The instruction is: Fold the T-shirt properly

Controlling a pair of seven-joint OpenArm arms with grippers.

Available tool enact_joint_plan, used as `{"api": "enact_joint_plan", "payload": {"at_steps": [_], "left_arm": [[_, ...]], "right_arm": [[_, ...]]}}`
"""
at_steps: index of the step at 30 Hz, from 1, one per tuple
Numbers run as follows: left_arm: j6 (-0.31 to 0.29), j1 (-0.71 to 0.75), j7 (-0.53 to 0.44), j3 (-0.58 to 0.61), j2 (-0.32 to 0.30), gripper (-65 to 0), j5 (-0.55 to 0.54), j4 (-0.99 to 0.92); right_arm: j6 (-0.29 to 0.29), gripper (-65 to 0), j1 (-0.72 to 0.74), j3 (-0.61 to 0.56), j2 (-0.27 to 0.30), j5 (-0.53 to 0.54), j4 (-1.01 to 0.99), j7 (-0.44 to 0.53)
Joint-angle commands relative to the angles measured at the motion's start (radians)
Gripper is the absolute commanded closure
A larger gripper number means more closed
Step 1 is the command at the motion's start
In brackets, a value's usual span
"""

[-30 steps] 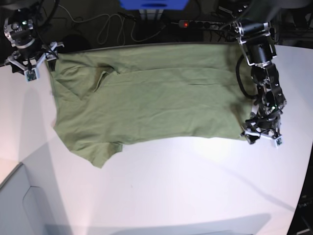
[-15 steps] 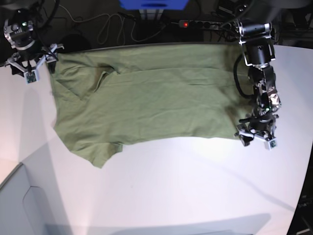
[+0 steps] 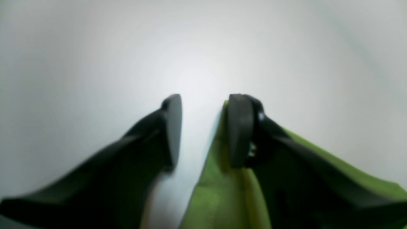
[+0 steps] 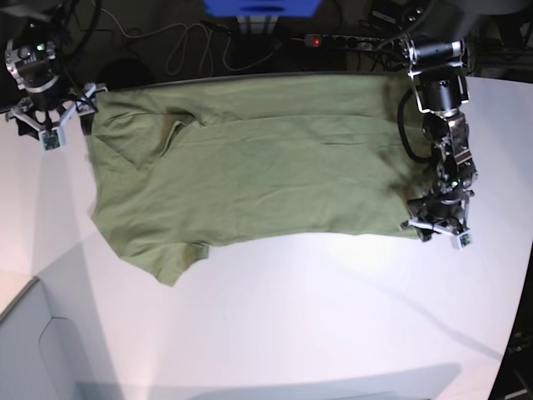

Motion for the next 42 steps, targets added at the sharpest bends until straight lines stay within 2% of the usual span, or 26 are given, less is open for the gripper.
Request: {"api": "enact_joint_plan", "payload": {"at_steps": [1, 10, 25, 30, 39, 42], "left_arm": [[-0.002, -0.013, 0.015, -0.001, -0.009, -20.1, -0.006, 0.006], [-0.002, -0.012, 0.017, -0.001, -0.008, -28.0, -0.006, 0.015], [-0.002, -0.013, 0.015, -0.001, 0.000, -28.0, -0.007, 0.015], [-0.002, -0.013, 0.015, 0.055, 0.000, -27.9, -0.007, 0.015], [-0.002, 0.001, 0.014, 0.060, 0.000, -27.5, -0.007, 0.015], [-0.002, 0.002, 0.014, 0.060, 0.000, -21.4, -0.007, 0.013]], "right_arm": [[0.017, -44.4, 0.004, 0.004, 0.013, 0.011, 0.015, 0.018], [0.017, -44.4, 0.028, 0.004, 0.014, 0.011, 0.015, 0.018], [0.017, -44.4, 0.033, 0.003, 0.014, 0.011, 0.015, 0.018], [0.017, -44.4, 0.033, 0.003, 0.014, 0.011, 0.015, 0.018], [0.017, -44.4, 0.033, 0.003, 0.014, 0.011, 0.015, 0.018], [0.017, -44.4, 0.033, 0.003, 0.014, 0.011, 0.015, 0.018]]}}
